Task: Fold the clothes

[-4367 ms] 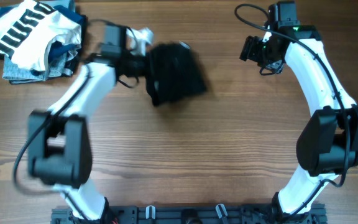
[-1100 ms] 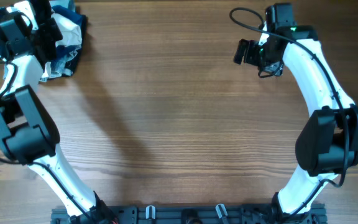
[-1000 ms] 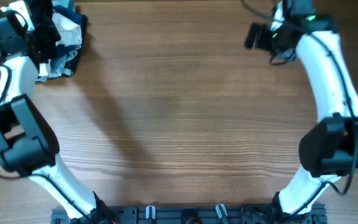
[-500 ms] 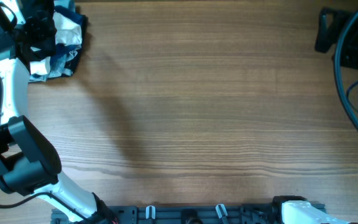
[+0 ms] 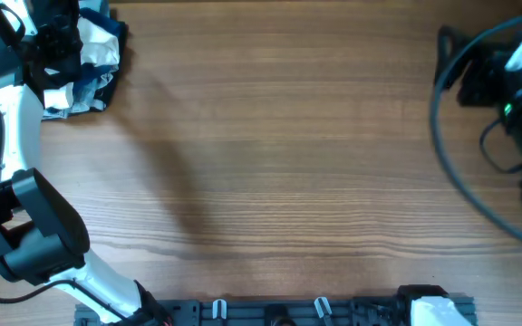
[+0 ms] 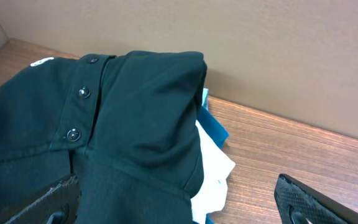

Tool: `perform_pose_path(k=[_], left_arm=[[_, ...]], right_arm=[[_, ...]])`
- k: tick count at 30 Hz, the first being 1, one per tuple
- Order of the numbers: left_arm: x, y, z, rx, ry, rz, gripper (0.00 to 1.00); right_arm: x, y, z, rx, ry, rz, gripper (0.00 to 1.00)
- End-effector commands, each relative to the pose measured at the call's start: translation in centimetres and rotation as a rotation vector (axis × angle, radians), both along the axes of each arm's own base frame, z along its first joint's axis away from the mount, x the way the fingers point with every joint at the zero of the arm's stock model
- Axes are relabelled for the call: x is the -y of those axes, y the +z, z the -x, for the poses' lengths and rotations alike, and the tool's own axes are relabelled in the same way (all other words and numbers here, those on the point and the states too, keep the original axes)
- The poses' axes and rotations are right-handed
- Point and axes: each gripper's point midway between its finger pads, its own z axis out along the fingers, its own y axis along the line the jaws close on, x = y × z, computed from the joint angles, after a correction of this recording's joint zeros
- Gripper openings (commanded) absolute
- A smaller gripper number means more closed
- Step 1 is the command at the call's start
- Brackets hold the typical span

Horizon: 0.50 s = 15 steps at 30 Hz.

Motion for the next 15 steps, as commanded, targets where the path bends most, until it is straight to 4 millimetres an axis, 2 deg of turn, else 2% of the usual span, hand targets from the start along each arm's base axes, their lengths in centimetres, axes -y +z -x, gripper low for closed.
perform_pose_path(k=[1, 4, 7, 10, 12, 15], left_arm=[[0.0, -0.3, 0.1, -0.002, -0.001, 0.015, 1.0], [0.0, -0.3, 0.1, -0.002, -0.001, 0.015, 1.0], [0.0, -0.3, 0.1, -0.002, -0.001, 0.015, 1.0], [0.0, -0.3, 0.1, -0.002, -0.001, 0.015, 1.0], [0.0, -0.3, 0.1, -0.002, -0.001, 0.015, 1.0], [0.0, -0.3, 0.1, -0.002, -0.001, 0.015, 1.0]], right_arm=[[-1.9, -4.4, 2.0, 0.097, 0.137, 0.072, 1.0], [-2.0, -10.5, 2.7, 0.168, 0.134, 0.004, 1.0], [-1.6, -17.1, 4.8, 0.271, 0.091, -0.118, 1.0], [-1.5, -22.1, 7.0, 0.313, 0.081, -0.128, 1.0], [-1.5, -23.9, 7.6, 0.321, 0.081, -0.128, 1.0], [-1.5, -25.1, 7.9, 0.32, 0.081, -0.128, 1.0]])
